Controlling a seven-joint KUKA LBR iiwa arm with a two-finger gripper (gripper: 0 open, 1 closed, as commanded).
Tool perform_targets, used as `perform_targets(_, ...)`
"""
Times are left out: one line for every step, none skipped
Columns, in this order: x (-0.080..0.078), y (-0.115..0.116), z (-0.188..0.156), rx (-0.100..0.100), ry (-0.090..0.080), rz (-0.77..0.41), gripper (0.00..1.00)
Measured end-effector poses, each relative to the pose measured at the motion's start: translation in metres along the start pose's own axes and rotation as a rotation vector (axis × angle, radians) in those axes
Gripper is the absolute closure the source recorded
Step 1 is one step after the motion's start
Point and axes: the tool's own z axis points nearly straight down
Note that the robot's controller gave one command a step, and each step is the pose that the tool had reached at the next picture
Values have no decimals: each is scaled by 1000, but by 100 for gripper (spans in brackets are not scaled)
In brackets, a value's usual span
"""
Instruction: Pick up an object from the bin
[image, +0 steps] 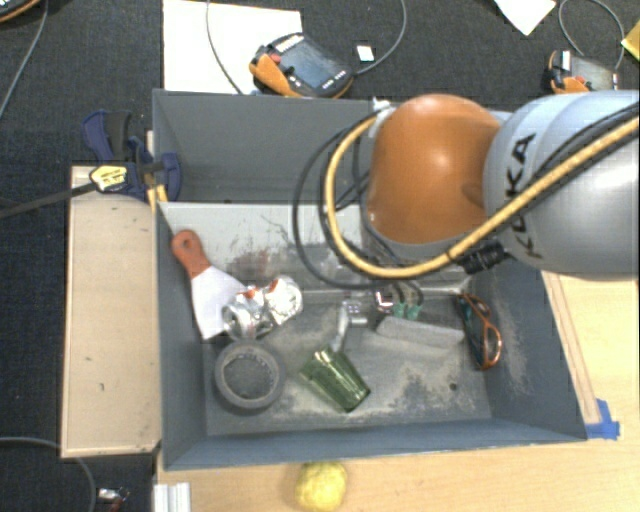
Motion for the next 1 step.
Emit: perform_targets(-2, -1, -4, -1, -8, 6, 0)
